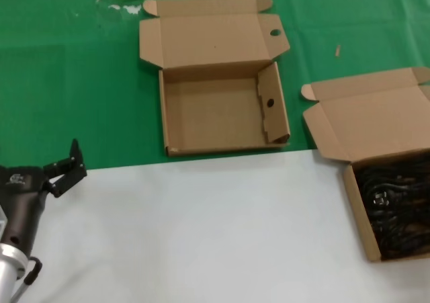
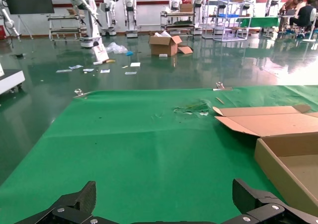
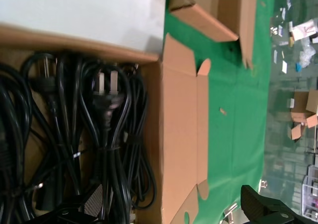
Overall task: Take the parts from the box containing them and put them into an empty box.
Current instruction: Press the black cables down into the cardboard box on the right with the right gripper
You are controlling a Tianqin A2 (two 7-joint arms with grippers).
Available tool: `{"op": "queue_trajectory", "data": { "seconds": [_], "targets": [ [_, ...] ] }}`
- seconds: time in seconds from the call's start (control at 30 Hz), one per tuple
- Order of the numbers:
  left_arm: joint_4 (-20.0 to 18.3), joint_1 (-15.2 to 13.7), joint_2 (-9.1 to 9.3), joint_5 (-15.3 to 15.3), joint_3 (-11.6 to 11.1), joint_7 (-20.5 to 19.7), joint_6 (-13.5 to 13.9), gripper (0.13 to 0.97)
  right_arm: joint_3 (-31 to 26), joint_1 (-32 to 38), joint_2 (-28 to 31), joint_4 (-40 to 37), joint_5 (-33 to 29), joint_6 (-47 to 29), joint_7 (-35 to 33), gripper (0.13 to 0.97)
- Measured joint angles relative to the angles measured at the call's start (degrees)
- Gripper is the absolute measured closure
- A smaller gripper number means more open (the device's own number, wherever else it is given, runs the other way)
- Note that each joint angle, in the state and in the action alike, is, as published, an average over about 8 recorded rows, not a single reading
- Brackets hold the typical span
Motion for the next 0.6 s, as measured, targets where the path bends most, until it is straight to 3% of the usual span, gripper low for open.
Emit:
{"op": "queue_trajectory", "data": {
  "seconds": [0.27,0.6],
  "targets": [
    [0.00,0.00,0.00,0.00,0.00,0.01,0.00,0.132,-12.58,13.84,-4.70,-5.11,6.16,0.50,-9.13,0.129],
    [0.00,0.00,0.00,0.00,0.00,0.01,0.00,0.132,-22.04,22.75,-6.98,-7.67,11.18,1.43,-13.61,0.129]
  ]
}}
